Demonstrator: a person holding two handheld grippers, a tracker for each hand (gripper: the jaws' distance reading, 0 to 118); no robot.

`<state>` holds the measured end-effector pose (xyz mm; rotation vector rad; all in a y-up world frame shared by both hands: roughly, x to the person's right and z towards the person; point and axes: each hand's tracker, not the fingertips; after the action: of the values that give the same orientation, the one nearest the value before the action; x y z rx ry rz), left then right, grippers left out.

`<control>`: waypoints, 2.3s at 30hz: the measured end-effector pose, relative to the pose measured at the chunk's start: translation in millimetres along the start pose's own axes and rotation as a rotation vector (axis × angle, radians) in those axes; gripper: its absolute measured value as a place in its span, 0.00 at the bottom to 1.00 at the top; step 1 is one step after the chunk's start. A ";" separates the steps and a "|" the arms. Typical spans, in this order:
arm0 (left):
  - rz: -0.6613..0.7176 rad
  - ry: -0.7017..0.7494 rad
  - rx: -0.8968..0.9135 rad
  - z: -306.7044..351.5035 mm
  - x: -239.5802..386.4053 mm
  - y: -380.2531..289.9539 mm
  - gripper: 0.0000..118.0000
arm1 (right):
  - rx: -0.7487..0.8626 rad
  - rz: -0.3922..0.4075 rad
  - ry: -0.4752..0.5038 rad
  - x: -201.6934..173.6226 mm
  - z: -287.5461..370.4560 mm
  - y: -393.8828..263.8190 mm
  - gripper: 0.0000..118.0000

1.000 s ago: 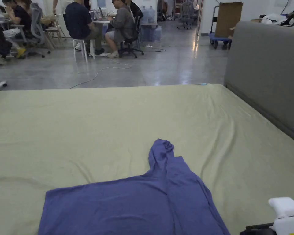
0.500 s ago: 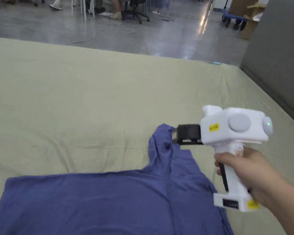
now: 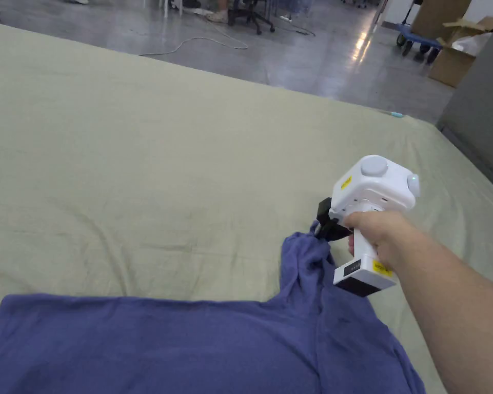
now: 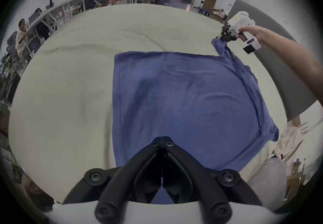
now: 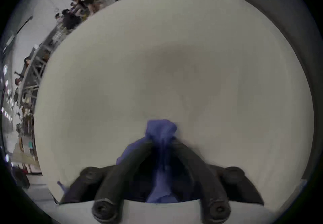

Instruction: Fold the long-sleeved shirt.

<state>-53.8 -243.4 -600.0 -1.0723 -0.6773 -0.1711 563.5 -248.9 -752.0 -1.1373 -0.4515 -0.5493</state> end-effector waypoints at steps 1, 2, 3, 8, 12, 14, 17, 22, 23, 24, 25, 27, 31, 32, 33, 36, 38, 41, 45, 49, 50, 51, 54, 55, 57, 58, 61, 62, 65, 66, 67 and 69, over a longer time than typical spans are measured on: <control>0.000 -0.007 0.012 4.3 0.3 0.5 0.00 | 0.011 -0.014 -0.029 -3.1 14.3 -4.6 0.05; 0.010 -0.013 0.030 9.6 1.3 1.3 0.00 | 0.056 0.029 -0.028 -7.9 33.0 -8.8 0.05; 0.018 -0.020 0.039 13.6 2.4 2.2 0.00 | 0.062 0.071 0.004 -7.8 46.8 -9.8 0.05; 0.006 -0.053 0.093 41.8 22.2 6.8 0.00 | 0.179 0.258 0.024 -20.3 143.0 -82.6 0.05; -0.002 -0.065 0.095 47.6 29.3 7.5 0.00 | 0.164 0.355 -0.043 -16.4 163.3 -172.5 0.05; 0.006 -0.071 0.105 51.8 32.1 5.8 0.00 | 0.123 0.362 -0.065 -8.8 152.2 -219.2 0.05; 0.031 -0.089 0.112 61.7 36.9 3.5 0.00 | 0.040 0.373 -0.115 9.2 119.9 -267.5 0.05; 0.034 -0.090 0.101 70.1 43.1 -6.4 0.00 | -0.014 0.304 -0.138 24.8 83.8 -314.0 0.05; 0.036 -0.089 0.096 71.0 43.8 -8.6 0.00 | 0.021 0.313 -0.145 26.9 85.8 -316.5 0.05; 0.041 -0.091 0.092 73.0 42.7 -10.1 0.00 | 0.040 0.285 -0.132 28.4 84.7 -313.7 0.05; 0.046 -0.092 0.089 73.8 42.7 -11.7 0.00 | 0.038 0.258 -0.131 29.5 82.0 -311.9 0.05; 0.060 -0.095 0.083 75.3 43.6 -14.4 0.00 | 0.031 0.255 -0.133 29.3 78.7 -309.2 0.05; 0.077 -0.100 0.088 88.3 49.2 -17.7 0.00 | -0.008 0.209 -0.126 30.6 86.0 -299.0 0.14; 0.079 -0.109 0.091 93.4 50.3 -17.9 0.00 | -0.020 0.210 -0.115 32.0 93.6 -295.1 0.17; 0.079 -0.115 0.093 97.4 52.2 -19.1 0.00 | -0.013 0.215 -0.108 33.4 105.7 -295.2 0.26; 0.062 -0.123 0.105 110.8 58.3 -24.2 0.00 | 0.137 0.250 -0.107 35.5 163.6 -310.3 0.78; 0.053 -0.122 0.108 116.6 61.1 -29.2 0.00 | 0.244 0.272 -0.057 38.6 205.4 -333.7 0.79; 0.053 -0.130 0.100 116.3 61.1 -39.3 0.00 | 0.255 0.235 0.043 50.3 232.3 -381.5 0.78; 0.086 -0.138 0.038 102.5 57.1 -50.5 0.00 | 0.094 0.172 0.126 67.8 210.0 -437.4 0.00; 0.090 -0.128 0.016 86.3 43.4 -37.2 0.00 | 0.054 0.200 0.101 68.4 191.1 -466.1 0.00; 0.091 -0.129 0.018 81.9 38.7 -25.4 0.00 | 0.054 0.197 0.098 67.7 189.8 -468.2 0.00; 0.094 -0.135 0.023 76.5 34.1 -12.9 0.08 | 0.053 0.192 0.098 71.2 191.5 -467.2 0.00; 0.066 -0.116 0.044 39.7 15.2 45.4 0.99 | 0.047 0.147 0.124 73.6 189.3 -460.1 0.00; 0.042 -0.065 0.024 19.3 7.6 66.2 0.95 | 0.047 0.136 0.132 78.4 188.0 -455.6 0.00; -0.006 0.029 0.083 -16.6 -10.0 115.6 0.94 | 0.054 0.130 0.126 80.8 187.7 -448.6 0.00; 0.013 0.086 0.060 -34.9 -18.9 132.9 0.95 | 0.057 0.129 0.119 81.4 187.7 -446.3 0.00; 0.068 0.220 0.015 -103.5 -55.6 164.0 0.95 | 0.056 0.118 0.093 83.4 187.4 -438.5 0.00; 0.086 0.222 0.006 -123.3 -66.1 170.0 0.93 | 0.053 0.109 0.087 85.1 186.3 -435.8 0.00; 0.022 0.287 -0.120 -148.7 -67.0 164.1 0.54 | 0.011 0.101 0.103 102.0 172.4 -410.8 0.00; 0.000 0.270 -0.063 -143.6 -58.9 160.5 0.54 | -0.007 0.104 0.067 104.1 169.7 -392.4 0.00; -0.030 0.289 -0.053 -134.1 -49.6 161.1 0.47 | -0.001 0.113 0.031 106.7 167.1 -375.0 0.00; -0.134 0.165 -0.048 -119.2 -33.9 163.6 0.02 | 0.088 0.130 0.066 105.9 172.4 -317.1 0.01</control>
<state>43.0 -271.8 -778.6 -1.0461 -0.5982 -0.3893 439.8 -207.0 -399.2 -1.0525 -0.3390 -0.4481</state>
